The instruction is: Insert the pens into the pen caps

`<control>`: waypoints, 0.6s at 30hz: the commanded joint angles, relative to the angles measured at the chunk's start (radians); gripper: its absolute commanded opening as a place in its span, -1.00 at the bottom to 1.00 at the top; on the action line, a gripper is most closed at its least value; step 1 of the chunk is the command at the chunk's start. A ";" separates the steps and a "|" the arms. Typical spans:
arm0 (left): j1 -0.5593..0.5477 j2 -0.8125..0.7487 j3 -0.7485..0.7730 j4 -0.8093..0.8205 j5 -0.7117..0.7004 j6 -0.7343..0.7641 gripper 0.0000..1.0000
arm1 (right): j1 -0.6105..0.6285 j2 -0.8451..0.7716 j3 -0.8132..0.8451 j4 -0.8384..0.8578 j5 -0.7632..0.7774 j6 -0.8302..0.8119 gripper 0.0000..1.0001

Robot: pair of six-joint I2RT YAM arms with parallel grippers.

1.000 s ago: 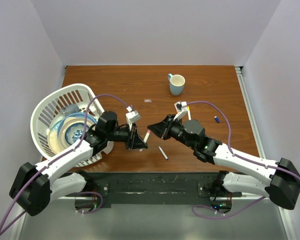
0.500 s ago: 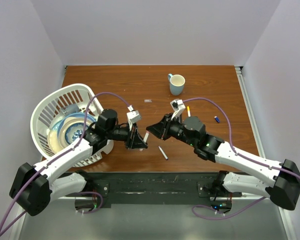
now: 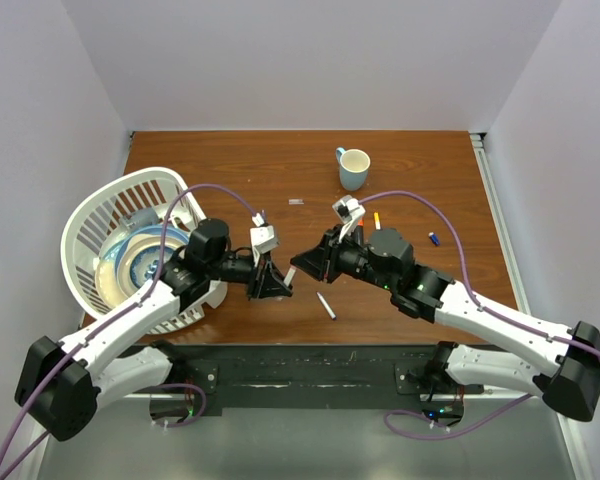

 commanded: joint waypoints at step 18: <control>0.044 -0.071 0.098 0.414 0.007 0.097 -1.00 | 0.138 0.082 -0.136 -0.451 -0.507 -0.037 -1.00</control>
